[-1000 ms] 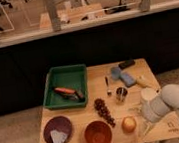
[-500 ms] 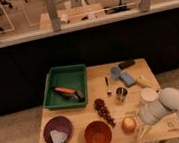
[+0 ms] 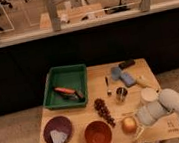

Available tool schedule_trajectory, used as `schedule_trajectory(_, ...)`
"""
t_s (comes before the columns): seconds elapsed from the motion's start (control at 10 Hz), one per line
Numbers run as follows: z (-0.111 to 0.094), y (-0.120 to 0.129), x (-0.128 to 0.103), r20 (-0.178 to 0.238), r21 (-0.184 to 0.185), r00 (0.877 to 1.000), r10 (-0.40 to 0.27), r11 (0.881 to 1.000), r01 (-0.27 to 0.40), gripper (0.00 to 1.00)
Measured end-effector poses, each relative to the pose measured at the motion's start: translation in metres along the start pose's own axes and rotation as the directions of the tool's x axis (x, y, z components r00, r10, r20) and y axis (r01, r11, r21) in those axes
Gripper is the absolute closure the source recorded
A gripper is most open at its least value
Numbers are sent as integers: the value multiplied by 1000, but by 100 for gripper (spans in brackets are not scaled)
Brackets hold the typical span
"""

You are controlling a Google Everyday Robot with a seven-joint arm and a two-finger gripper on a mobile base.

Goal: Place apple in plastic cup

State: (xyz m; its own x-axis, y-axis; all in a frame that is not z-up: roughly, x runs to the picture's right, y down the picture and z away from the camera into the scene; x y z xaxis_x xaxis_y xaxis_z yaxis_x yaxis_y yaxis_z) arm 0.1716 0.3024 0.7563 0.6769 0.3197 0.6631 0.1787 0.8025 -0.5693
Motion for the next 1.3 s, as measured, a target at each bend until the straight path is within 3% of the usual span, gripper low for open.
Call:
schedule_trajectory(0.1,3,-1,-1,12,-5,1000,-1,1000,1,24)
schedule_trajectory(0.3,7,-2,0,35,-10,999,2,1000,-1,40)
schedule_trajectory(0.7,9,-2,3,42,-16,999,9,1000,-9,45)
schedule_trajectory(1.1,10,-2,3,41,-17,999,9,1000,-8,83)
schedule_trajectory(1.3,10,-1,3,41,-18,999,9,1000,-8,92)
